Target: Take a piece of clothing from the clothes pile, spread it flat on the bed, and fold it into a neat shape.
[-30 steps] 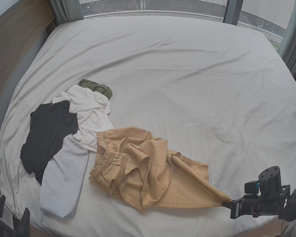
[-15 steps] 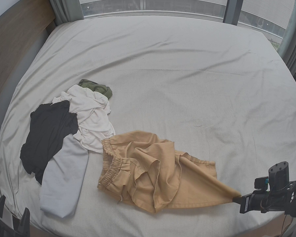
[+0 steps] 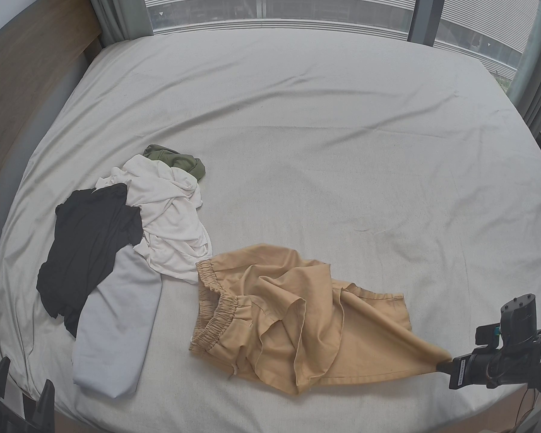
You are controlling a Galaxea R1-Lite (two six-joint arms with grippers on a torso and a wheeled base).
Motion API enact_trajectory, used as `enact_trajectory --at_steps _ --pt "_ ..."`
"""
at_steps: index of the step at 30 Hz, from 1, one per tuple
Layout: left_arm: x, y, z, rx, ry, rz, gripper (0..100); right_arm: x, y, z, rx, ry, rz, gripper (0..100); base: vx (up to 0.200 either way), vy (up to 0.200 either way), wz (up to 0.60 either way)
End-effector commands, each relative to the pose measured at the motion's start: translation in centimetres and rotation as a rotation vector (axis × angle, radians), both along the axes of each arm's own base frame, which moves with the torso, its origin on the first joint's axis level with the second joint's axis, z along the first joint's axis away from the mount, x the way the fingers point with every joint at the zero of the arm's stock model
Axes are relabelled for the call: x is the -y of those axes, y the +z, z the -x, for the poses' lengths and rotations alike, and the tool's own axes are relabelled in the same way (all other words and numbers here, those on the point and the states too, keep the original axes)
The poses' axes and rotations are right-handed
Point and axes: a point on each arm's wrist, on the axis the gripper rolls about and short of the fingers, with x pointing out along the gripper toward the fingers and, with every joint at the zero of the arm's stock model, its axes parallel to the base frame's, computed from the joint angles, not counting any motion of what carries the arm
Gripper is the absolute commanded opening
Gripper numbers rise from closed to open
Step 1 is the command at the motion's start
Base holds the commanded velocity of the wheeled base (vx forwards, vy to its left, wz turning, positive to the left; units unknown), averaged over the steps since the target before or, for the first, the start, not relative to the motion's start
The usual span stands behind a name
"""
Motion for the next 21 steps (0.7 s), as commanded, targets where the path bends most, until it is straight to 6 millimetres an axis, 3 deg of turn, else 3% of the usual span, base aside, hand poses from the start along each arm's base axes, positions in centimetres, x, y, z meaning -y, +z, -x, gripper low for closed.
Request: enact_trajectory --at_steps 1,21 --pt "0.00 -0.52 -0.01 -0.002 0.001 0.000 100 0.64 0.03 0.38 0.004 -0.026 0.005 0 0.000 0.000 0.00" --pt "0.00 -0.52 -0.01 -0.002 0.001 0.000 100 1.15 -0.25 0.41 -0.025 -0.045 0.019 0 0.000 0.000 0.00"
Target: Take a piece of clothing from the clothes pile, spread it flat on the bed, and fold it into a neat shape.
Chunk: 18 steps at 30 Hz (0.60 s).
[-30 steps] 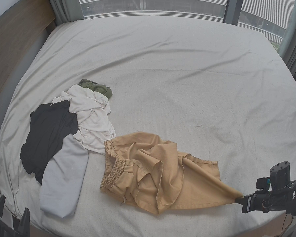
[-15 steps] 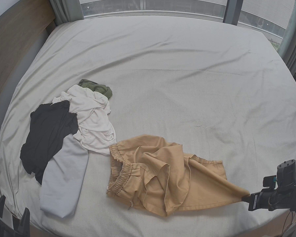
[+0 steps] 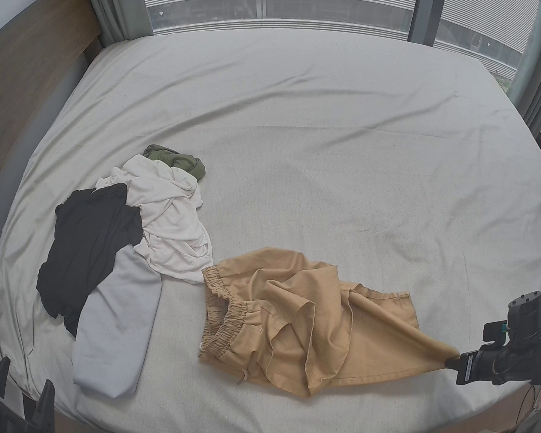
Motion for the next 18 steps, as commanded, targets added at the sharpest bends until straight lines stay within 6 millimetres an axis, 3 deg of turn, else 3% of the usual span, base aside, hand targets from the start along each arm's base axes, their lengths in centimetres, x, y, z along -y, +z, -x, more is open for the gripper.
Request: enact_trajectory --at_steps 1,18 --pt "0.00 -0.52 -0.01 -0.002 0.001 0.001 100 0.10 -0.30 0.42 -0.021 -0.002 0.003 0 0.000 0.000 0.00" --pt "0.00 -0.53 0.00 -0.001 0.001 0.001 100 0.03 -0.44 0.55 -0.039 0.007 0.009 0 0.000 0.000 0.00"
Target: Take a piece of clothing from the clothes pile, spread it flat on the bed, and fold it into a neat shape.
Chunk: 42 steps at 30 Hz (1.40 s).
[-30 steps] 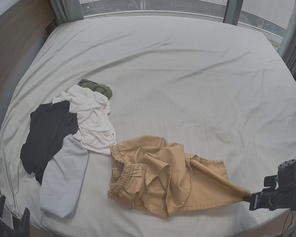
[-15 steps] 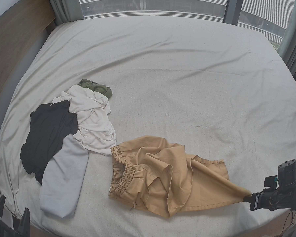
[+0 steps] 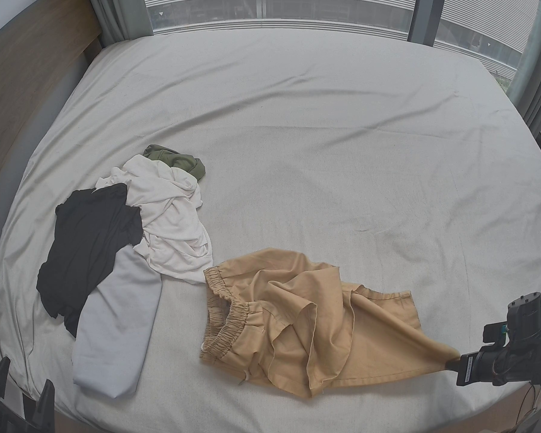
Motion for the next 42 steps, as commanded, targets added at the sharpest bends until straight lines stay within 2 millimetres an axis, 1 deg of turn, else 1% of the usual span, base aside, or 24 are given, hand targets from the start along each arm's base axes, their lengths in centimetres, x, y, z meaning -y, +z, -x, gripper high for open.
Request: enact_trajectory --at_steps 1,6,7,15,17,18,19,24,26,29,30,31,33,37,39,42 --pt "0.0 -0.5 0.0 -0.002 0.001 0.000 100 0.0 -0.3 0.5 -0.027 0.007 0.004 0 0.000 0.000 0.00" --pt "0.0 -0.5 0.0 -0.001 0.001 0.002 100 0.0 -0.4 0.6 -0.034 0.011 0.006 0 0.000 0.000 0.00" --pt "0.0 -0.5 0.0 -0.002 0.001 0.002 100 -0.1 -0.4 0.6 -0.037 0.015 0.007 100 0.000 0.000 0.00" --pt "0.0 -0.5 0.0 -0.002 -0.001 0.003 100 -0.1 -0.1 0.6 -0.016 -0.004 -0.014 100 0.000 0.000 0.00" --pt "0.0 -0.5 0.0 -0.001 -0.001 0.005 100 0.1 0.6 0.5 0.045 -0.018 -0.026 100 0.000 0.000 0.00" --pt "0.0 -0.5 0.0 -0.001 -0.001 0.005 100 0.2 1.9 0.3 0.146 -0.020 -0.046 100 0.000 0.000 0.00" --pt "0.0 -0.5 0.0 0.001 -0.001 0.003 100 0.1 2.8 0.3 0.211 -0.011 -0.064 100 0.000 0.000 0.00" --pt "0.0 -0.5 0.0 -0.001 -0.001 0.000 100 -0.6 6.3 -0.1 0.418 0.068 -0.154 100 0.000 0.000 0.00" --pt "0.0 -0.5 0.0 0.001 -0.003 -0.001 100 -1.0 7.4 -0.2 0.467 0.114 -0.189 100 0.000 0.000 0.00" --pt "0.0 -0.5 0.0 0.001 -0.012 -0.003 100 -1.1 7.7 -0.4 0.476 0.130 -0.201 100 0.000 0.000 0.00" --pt "0.0 -0.5 0.0 0.001 -0.012 -0.003 100 -1.6 9.0 -1.0 0.519 0.196 -0.248 100 0.000 0.000 0.00" --pt "0.0 -0.5 0.0 0.001 -0.013 -0.003 100 -1.7 9.3 -1.2 0.530 0.210 -0.258 100 0.000 0.000 0.00" --pt "0.0 -0.5 0.0 0.001 -0.013 0.000 100 -2.2 10.6 -1.8 0.567 0.264 -0.294 100 0.000 0.000 0.00" --pt "0.0 -0.5 0.0 -0.001 -0.016 0.000 100 -2.9 12.1 -2.3 0.618 0.311 -0.320 100 0.000 0.000 0.00" --pt "0.0 -0.5 0.0 -0.001 -0.021 0.000 100 -3.0 12.3 -2.4 0.622 0.317 -0.324 100 0.000 0.000 0.00" --pt "0.0 -0.5 0.0 0.001 -0.021 -0.001 100 -3.0 12.0 -2.3 0.600 0.330 -0.345 100 0.000 0.000 0.00"
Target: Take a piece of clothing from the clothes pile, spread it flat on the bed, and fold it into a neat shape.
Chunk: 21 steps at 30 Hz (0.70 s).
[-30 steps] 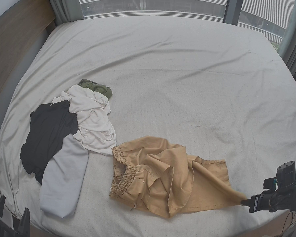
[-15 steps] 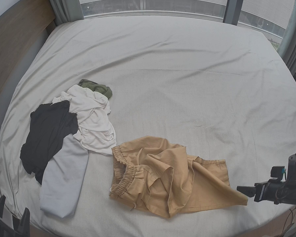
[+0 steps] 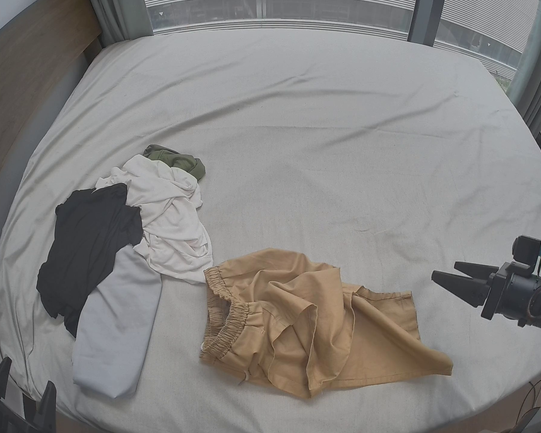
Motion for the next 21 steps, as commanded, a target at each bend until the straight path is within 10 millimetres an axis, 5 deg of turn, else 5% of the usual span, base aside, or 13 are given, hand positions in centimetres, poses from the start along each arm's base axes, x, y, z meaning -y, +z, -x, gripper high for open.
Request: enact_trajectory --at_steps 1,15,17,20,21 --pt "0.0 -0.5 0.0 0.000 0.000 0.000 100 -0.2 0.3 0.0 0.005 0.020 -0.012 100 0.000 0.000 0.00" --pt "0.0 -0.5 0.0 0.007 -0.017 -0.034 100 -0.6 -0.9 -1.1 -0.054 0.050 -0.002 100 0.000 0.000 0.00" --pt "0.1 1.9 0.5 0.090 -0.031 -0.024 100 -0.6 -1.0 -1.2 -0.062 0.048 0.001 100 0.000 0.000 0.00" --pt "0.1 9.6 1.1 0.208 -0.059 -0.023 100 -0.7 -1.2 -1.3 -0.071 0.050 0.002 100 0.000 0.000 0.00" --pt "0.1 9.6 1.1 0.208 -0.059 -0.023 100 -0.7 -1.2 -1.3 -0.071 0.050 0.002 100 0.000 0.000 0.00"
